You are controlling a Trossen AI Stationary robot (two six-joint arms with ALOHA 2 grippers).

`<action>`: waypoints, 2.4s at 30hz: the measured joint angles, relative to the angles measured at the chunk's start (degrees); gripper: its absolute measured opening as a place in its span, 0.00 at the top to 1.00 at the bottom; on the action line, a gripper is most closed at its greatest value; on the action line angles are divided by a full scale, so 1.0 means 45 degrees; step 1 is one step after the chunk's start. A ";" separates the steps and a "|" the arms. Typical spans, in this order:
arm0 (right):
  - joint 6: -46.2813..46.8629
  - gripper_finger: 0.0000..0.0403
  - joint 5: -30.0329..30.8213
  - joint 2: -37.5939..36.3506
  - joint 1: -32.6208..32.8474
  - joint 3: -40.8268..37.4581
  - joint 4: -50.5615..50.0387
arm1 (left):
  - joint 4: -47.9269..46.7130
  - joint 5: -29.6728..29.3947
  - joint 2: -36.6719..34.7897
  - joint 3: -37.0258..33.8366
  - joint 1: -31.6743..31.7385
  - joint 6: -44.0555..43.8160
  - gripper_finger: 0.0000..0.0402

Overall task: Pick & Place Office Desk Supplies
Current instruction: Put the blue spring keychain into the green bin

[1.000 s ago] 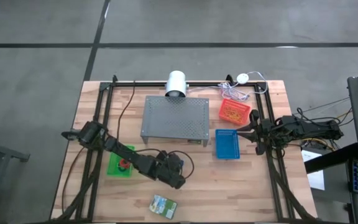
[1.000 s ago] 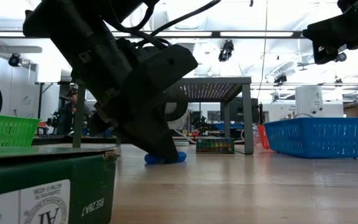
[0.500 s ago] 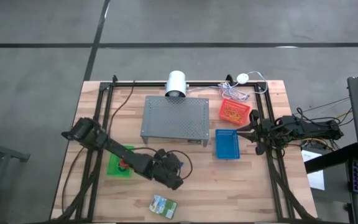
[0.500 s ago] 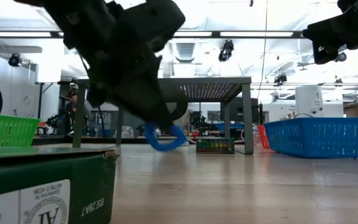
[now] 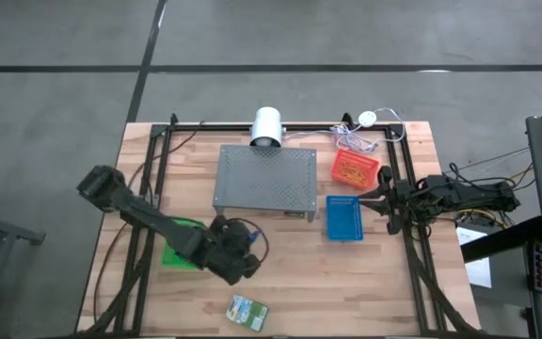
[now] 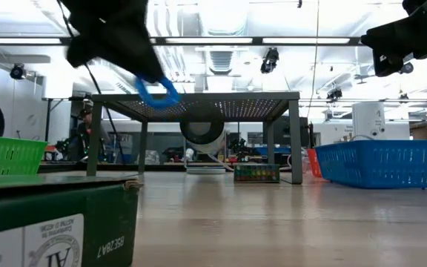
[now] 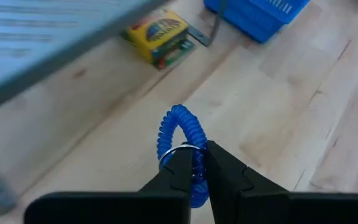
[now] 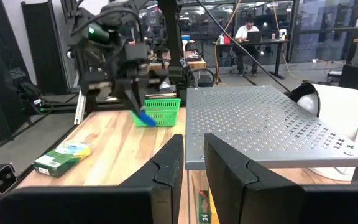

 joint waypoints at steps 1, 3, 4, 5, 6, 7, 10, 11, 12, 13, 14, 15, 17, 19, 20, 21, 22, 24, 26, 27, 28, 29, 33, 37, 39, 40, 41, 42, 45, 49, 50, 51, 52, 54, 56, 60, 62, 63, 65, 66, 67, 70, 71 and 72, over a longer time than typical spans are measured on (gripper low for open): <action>0.0000 0.84 0.0000 0.0000 0.0002 -0.0002 0.0000 | -0.0369 -0.0150 -0.0205 0.0000 -0.0124 -0.0293 0.93; 0.0000 0.84 0.0000 0.0000 0.0004 0.0000 0.0000 | -0.1165 -0.0469 -0.0615 0.0000 -0.0376 -0.0989 0.93; 0.0000 0.84 0.0000 0.0000 0.0000 0.0000 0.0000 | -0.1623 -0.0583 -0.0794 0.0000 -0.0504 -0.1377 0.93; 0.0000 0.84 0.0000 0.0000 0.0005 -0.0005 0.0000 | -0.2067 -0.0669 -0.0973 0.0000 -0.0617 -0.1786 0.93; 0.0000 0.84 0.0000 0.0000 0.0000 -0.0004 0.0000 | -0.2491 -0.0693 -0.1137 0.0000 -0.0741 -0.2201 0.93; 0.0000 0.84 0.0000 0.0000 0.0005 0.0000 0.0000 | -0.2918 -0.0701 -0.1293 0.0000 -0.0849 -0.2629 0.93; -0.0001 0.84 0.0000 0.0000 0.0001 -0.0001 0.0000 | -0.4197 -0.0536 -0.1688 0.0000 -0.1219 -0.3936 0.93; 0.0000 0.84 0.0000 0.0000 0.0001 -0.0003 0.0000 | -0.4650 -0.0408 -0.1790 0.0000 -0.1343 -0.4451 0.93; 0.0000 0.84 0.0000 0.0000 0.0000 0.0000 0.0000 | -0.5120 -0.0269 -0.1872 0.0000 -0.1467 -0.4993 0.93; 0.0000 0.84 0.0000 0.0000 0.0005 0.0000 0.0000 | -0.5568 -0.0052 -0.1960 0.0000 -0.1585 -0.5580 0.93; 0.0000 0.84 0.0000 0.0000 0.0001 -0.0001 0.0000 | -0.6019 0.0185 -0.2015 0.0000 -0.1702 -0.6163 0.93; 0.0000 0.84 0.0000 0.0000 0.0001 -0.0004 0.0000 | -0.6507 0.0478 -0.2079 0.0000 -0.1811 -0.6756 0.93; 0.0000 0.84 0.0000 0.0000 0.0005 0.0000 0.0000 | -0.7483 0.1164 -0.2133 0.0000 -0.2015 -0.7988 0.93; -0.0001 0.84 0.0000 0.0000 0.0005 0.0000 0.0000 | -0.8333 0.1930 -0.2133 0.0000 -0.2186 -0.9029 0.93; -0.0002 0.84 0.0000 0.0000 0.0005 -0.0002 0.0000 | -0.8709 0.2337 -0.2133 0.0000 -0.2271 -0.9460 0.93; 0.0000 0.84 0.0000 0.0000 0.0005 -0.0002 0.0000 | -0.9026 0.2704 -0.2133 0.0000 -0.2337 -0.9822 0.93; 0.0000 0.84 0.0000 0.0000 0.0000 0.0000 0.0000 | -0.9265 0.3080 -0.2133 0.0000 -0.2402 -1.0140 0.93; 0.0000 0.84 0.0000 0.0000 0.0000 0.0000 0.0000 | -0.9611 0.3703 -0.2133 0.0000 -0.2543 -1.0706 0.93; 0.0000 0.84 0.0000 0.0000 0.0003 0.0000 0.0000 | -0.9944 0.4190 -0.2133 0.0000 -0.2623 -1.1085 0.93; 0.0000 0.84 0.0000 0.0000 0.0000 -0.0003 0.0000 | -1.0036 0.4384 -0.2133 0.0000 -0.2636 -1.1120 0.93; 0.0000 0.84 0.0000 0.0000 0.0004 0.0000 0.0000 | -1.0094 0.4545 -0.2133 -0.0001 -0.2642 -1.1124 0.93; 0.0000 0.84 0.0000 0.0000 0.0004 -0.0004 0.0000 | -1.0142 0.4671 -0.2133 -0.0026 -0.2639 -1.1126 0.93; 0.0000 0.84 0.0000 0.0000 0.0000 0.0000 0.0000 | -1.0396 0.4993 -0.2133 -0.0255 -0.2635 -1.1248 0.93; 0.0000 0.84 0.0000 -0.0005 0.0002 -0.0003 0.0000 | -1.0413 0.5175 -0.2133 -0.0652 -0.2580 -1.1459 0.93; 0.0000 0.84 0.0000 0.0000 0.0000 0.0000 0.0000 | -1.0328 0.5229 -0.2133 -0.0890 -0.2564 -1.1453 0.93; 0.0000 0.84 0.0000 -0.0005 0.0005 0.0000 0.0000 | -1.0194 0.5229 -0.2133 -0.1015 -0.2559 -1.1406 0.93; 0.0000 0.84 0.0000 -0.0005 0.0002 0.0000 0.0000 | -1.0068 0.5238 -0.2133 -0.1135 -0.2540 -1.1357 0.93; 0.0000 0.84 0.0000 -0.0005 0.0002 -0.0003 0.0000 | -0.9964 0.5275 -0.2133 -0.1232 -0.2517 -1.1296 0.93; 0.0000 0.84 0.0000 -0.0005 0.0005 -0.0004 0.0000 | -0.9417 0.5410 -0.2231 -0.1586 -0.2359 -1.0769 0.93; 0.0000 0.84 0.0000 -0.0003 0.0000 0.0000 0.0000 | -0.8450 0.5822 -0.2688 -0.2367 -0.1984 -1.0138 0.93; 0.0000 0.84 0.0000 -0.0003 0.0005 0.0000 0.0000 | -0.8118 0.5939 -0.2847 -0.2640 -0.1874 -1.0052 0.93; 0.0000 0.84 0.0000 -0.0005 0.0000 0.0000 0.0000 | -0.7791 0.6002 -0.3045 -0.2947 -0.1792 -0.9979 0.93; 0.0000 0.84 0.0000 -0.0005 0.0004 -0.0003 0.0000 | -0.7485 0.6045 -0.3244 -0.3246 -0.1718 -0.9970 0.93; 0.0000 0.84 0.0000 -0.0005 0.0005 -0.0001 0.0000 | -0.6757 0.6108 -0.3715 -0.3874 -0.1636 -0.9963 0.92; 0.0000 0.84 0.0000 -0.0005 0.0005 -0.0001 0.0000 | -0.6048 0.6137 -0.4183 -0.4521 -0.1603 -0.9968 0.92; 0.0000 0.84 0.0000 -0.0005 0.0004 0.0000 0.0000 | -0.4828 0.6220 -0.5073 -0.5658 -0.1579 -1.0007 0.92; 0.0000 0.84 0.0000 -0.0005 0.0000 0.0000 0.0000 | -0.4515 0.6234 -0.5471 -0.6078 -0.1563 -1.0179 0.90; 0.0000 0.84 0.0000 -0.0005 0.0005 0.0000 0.0000 | -0.4430 0.6234 -0.5644 -0.6223 -0.1563 -1.0324 0.89; 0.0000 0.84 0.0000 -0.0005 0.0003 -0.0003 0.0000 | -0.4334 0.6234 -0.5966 -0.6461 -0.1563 -1.0585 0.87; 0.0000 0.84 0.0000 -0.0005 0.0005 -0.0005 0.0000 | -0.4318 0.6234 -0.6090 -0.6531 -0.1563 -1.0660 0.85; 0.0000 0.84 0.0000 -0.0005 0.0002 0.0000 0.0000 | -0.4276 0.6234 -0.6202 -0.6572 -0.1563 -1.0713 0.84; 0.0000 0.84 0.0000 -0.0005 0.0000 0.0000 0.0000 | -0.4131 0.6229 -0.6388 -0.6635 -0.1563 -1.0732 0.80; 0.0000 0.84 0.0000 -0.0005 0.0005 0.0000 0.0000 | -0.4084 0.6226 -0.6388 -0.6635 -0.1563 -1.0727 0.79; 0.0000 0.84 0.0000 -0.0005 0.0005 0.0000 0.0000 | -0.4039 0.6228 -0.6388 -0.6635 -0.1563 -1.0726 0.78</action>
